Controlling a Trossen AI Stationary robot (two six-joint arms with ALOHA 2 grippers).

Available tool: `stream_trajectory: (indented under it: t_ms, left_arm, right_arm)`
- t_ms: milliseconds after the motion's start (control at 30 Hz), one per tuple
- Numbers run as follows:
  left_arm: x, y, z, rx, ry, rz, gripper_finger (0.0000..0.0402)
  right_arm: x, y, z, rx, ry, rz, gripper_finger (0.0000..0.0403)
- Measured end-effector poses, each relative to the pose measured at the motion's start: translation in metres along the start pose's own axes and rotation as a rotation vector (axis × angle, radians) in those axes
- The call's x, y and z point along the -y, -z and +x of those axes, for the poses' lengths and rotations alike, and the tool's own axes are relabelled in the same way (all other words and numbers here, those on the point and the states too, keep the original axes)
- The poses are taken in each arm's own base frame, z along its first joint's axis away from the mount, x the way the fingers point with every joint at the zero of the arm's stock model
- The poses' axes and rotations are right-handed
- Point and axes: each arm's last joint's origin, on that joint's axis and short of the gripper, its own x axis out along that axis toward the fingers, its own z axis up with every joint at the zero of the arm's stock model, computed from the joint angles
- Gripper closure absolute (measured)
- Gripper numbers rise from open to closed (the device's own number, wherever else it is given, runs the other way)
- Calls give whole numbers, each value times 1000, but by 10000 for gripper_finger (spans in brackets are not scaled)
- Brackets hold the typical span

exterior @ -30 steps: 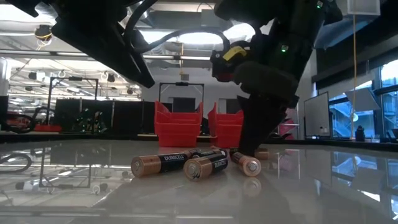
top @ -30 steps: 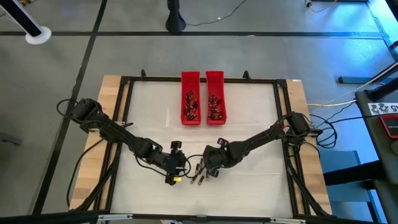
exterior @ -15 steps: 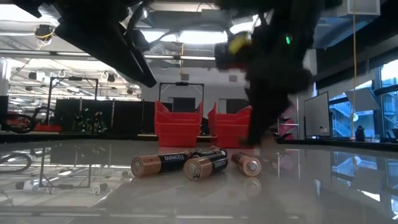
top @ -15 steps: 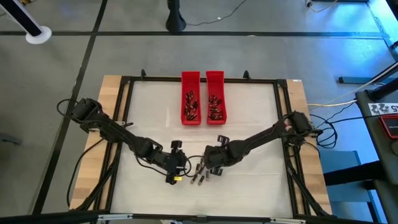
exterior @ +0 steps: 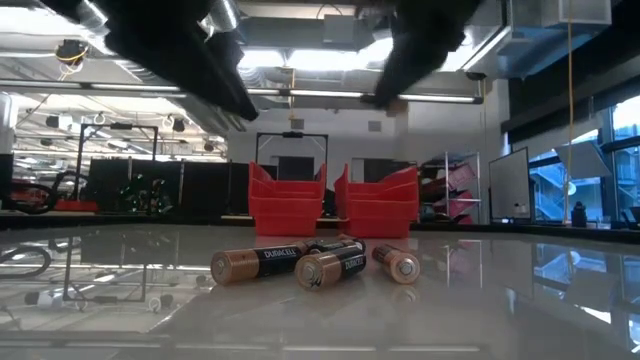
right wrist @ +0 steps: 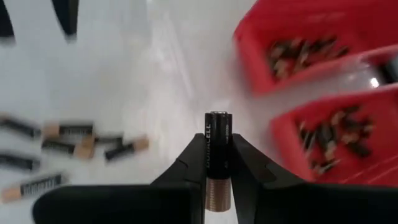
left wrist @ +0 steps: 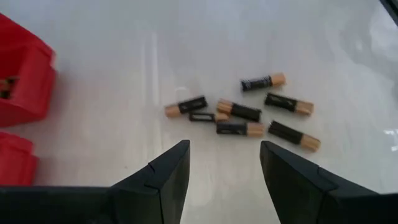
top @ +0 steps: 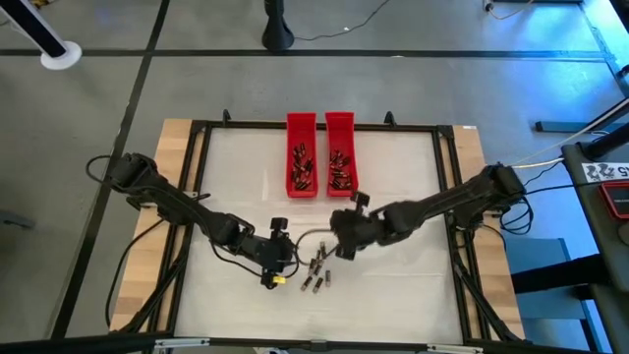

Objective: Sort batteries
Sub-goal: Put the large black battery into the left red bin

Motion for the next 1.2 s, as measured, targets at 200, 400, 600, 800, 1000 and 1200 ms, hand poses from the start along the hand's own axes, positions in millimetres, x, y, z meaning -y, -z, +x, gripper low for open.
stream_trajectory:
  t_ms: [200,400,600,800,1000,1200]
  left_arm:
    - [-11,-8,-20,49,-63,-1,218]
    - [-21,-8,-42,53,-162,-28,218]
    - [-29,14,-47,42,-231,-90,218]
    - [-31,38,-42,91,-235,-188,218]
    - [-31,42,-40,102,-233,-193,218]
    - [-30,43,-40,94,-233,-186,218]
  right_arm:
    - [32,-31,2,170,-31,-13,363]
    - [79,-61,23,338,-101,-4,363]
    - [141,-78,38,465,-123,89,363]
    - [179,-79,63,501,-140,198,363]
    - [190,-72,94,454,-141,255,363]
    - [189,-68,111,425,-142,262,363]
